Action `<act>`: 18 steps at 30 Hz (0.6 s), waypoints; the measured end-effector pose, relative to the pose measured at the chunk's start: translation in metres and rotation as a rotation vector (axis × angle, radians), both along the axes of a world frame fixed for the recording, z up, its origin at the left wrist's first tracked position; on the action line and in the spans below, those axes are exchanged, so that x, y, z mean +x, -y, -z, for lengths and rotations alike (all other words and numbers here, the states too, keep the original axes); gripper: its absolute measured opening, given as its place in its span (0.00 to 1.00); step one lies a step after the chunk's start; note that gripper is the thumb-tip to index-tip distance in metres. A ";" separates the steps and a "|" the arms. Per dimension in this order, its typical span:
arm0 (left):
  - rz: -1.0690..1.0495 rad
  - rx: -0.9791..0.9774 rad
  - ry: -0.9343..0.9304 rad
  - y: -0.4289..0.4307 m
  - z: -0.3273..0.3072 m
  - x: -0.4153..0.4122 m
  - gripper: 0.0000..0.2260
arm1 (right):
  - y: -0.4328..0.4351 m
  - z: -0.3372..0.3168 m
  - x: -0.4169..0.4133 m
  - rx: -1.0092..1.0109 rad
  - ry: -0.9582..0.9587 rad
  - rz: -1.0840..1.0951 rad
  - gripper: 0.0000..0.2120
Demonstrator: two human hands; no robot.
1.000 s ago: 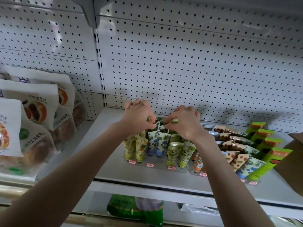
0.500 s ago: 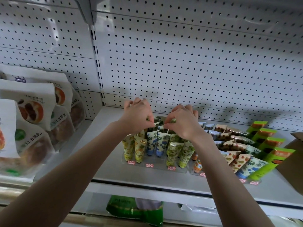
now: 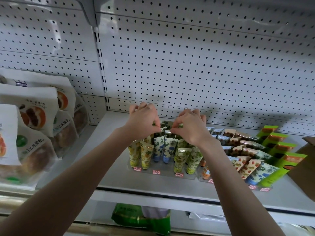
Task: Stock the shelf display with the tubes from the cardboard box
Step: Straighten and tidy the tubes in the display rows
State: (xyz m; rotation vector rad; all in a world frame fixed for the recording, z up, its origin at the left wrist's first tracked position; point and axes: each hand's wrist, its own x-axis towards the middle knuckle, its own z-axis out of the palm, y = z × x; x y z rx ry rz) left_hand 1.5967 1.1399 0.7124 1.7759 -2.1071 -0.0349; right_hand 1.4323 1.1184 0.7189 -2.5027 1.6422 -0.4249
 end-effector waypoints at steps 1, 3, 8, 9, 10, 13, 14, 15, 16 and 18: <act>0.000 0.000 0.001 0.000 0.000 0.000 0.06 | 0.000 0.000 0.000 -0.001 0.000 0.002 0.05; -0.002 0.001 0.004 0.000 0.000 0.000 0.06 | 0.001 0.001 0.000 -0.003 -0.001 0.006 0.06; 0.001 -0.004 0.004 -0.001 0.000 0.000 0.06 | 0.001 0.001 -0.001 -0.005 -0.005 0.010 0.07; 0.003 -0.005 0.003 -0.001 0.000 0.000 0.06 | 0.001 0.001 0.000 -0.004 -0.005 0.009 0.07; 0.005 -0.006 -0.001 -0.002 0.000 0.000 0.06 | 0.001 0.001 0.000 -0.003 -0.005 0.010 0.07; 0.005 -0.004 -0.012 -0.003 -0.001 0.000 0.06 | 0.001 0.001 0.000 -0.002 -0.005 0.011 0.06; 0.006 -0.004 -0.014 -0.003 -0.001 0.001 0.06 | 0.001 0.001 0.001 -0.003 -0.006 0.012 0.06; 0.008 -0.004 -0.017 -0.003 -0.001 0.001 0.07 | 0.001 0.001 0.001 -0.004 -0.006 0.013 0.06; 0.009 -0.003 -0.018 -0.003 -0.001 0.001 0.07 | 0.001 0.001 0.001 -0.004 -0.006 0.013 0.06; 0.008 -0.002 -0.021 -0.004 -0.002 0.002 0.07 | 0.000 0.000 0.001 -0.002 -0.005 0.013 0.06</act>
